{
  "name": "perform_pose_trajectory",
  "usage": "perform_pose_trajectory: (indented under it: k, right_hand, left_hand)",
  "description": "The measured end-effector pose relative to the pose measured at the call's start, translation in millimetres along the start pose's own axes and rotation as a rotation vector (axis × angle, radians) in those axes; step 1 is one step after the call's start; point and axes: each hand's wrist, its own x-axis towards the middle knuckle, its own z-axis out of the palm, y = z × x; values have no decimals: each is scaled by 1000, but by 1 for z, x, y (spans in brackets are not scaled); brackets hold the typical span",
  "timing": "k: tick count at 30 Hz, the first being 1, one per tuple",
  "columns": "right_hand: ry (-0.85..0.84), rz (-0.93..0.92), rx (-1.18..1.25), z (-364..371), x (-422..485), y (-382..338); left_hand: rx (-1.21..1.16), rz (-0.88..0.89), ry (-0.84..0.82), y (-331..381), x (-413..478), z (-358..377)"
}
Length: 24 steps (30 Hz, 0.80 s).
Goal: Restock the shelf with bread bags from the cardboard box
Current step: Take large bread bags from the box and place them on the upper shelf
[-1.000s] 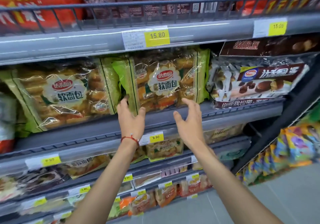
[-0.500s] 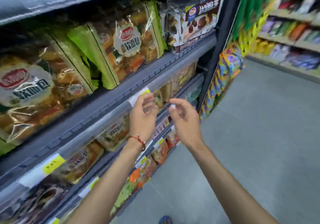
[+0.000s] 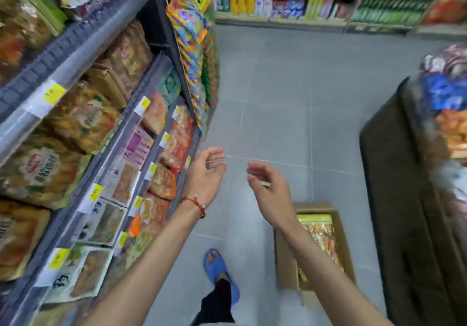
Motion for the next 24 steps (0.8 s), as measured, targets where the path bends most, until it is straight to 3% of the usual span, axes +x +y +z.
perform_pose_trajectory:
  k: [11, 24]
  right_hand:
    - [193, 229, 20, -198, -150, 110]
    - [179, 461, -66, -309, -125, 206]
  left_hand:
    - [33, -34, -311, -9, -157, 196]
    - [172, -275, -399, -55, -150, 325]
